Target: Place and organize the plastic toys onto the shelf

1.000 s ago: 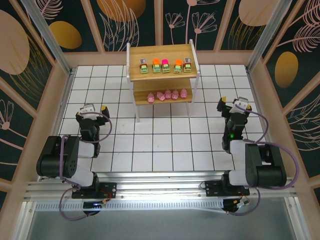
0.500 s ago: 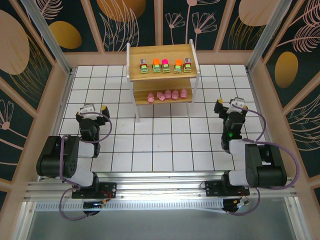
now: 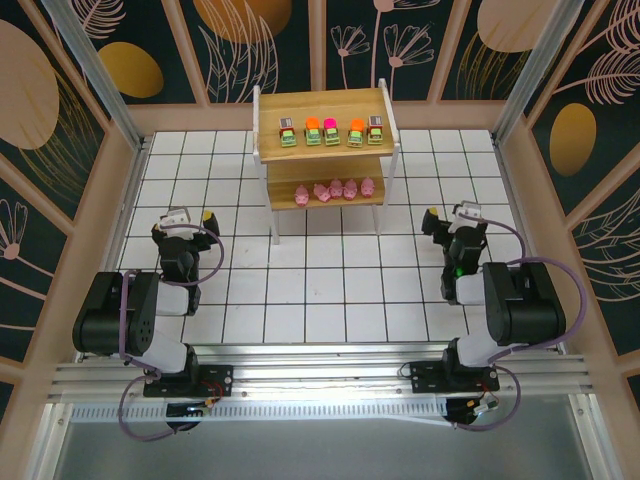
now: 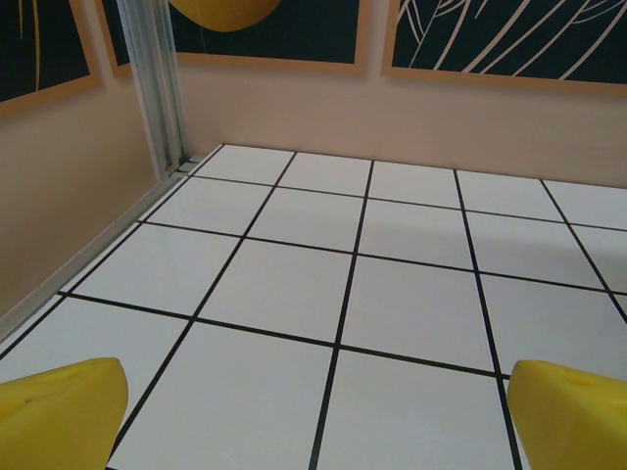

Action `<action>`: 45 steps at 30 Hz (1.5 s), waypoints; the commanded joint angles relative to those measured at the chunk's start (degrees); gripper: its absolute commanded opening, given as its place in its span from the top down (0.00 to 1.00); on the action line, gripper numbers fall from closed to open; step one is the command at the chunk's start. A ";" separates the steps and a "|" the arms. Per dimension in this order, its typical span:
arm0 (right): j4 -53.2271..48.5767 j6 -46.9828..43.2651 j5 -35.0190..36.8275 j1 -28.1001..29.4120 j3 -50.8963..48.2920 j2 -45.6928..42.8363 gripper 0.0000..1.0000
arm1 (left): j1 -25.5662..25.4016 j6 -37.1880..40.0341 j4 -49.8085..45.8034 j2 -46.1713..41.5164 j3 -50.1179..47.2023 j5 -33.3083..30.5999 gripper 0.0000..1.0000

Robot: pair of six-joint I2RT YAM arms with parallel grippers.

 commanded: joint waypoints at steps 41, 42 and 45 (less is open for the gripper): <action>11.99 1.02 -8.65 -2.04 -4.42 2.46 0.01 | 0.27 1.19 2.25 0.29 0.04 3.74 0.01; 12.00 0.98 -8.70 -2.08 -4.41 2.49 0.01 | 0.23 1.19 2.25 0.34 0.04 3.80 0.01; 12.00 0.96 -8.56 -2.10 -4.49 2.49 0.01 | 0.27 1.19 2.25 0.29 0.04 3.75 0.01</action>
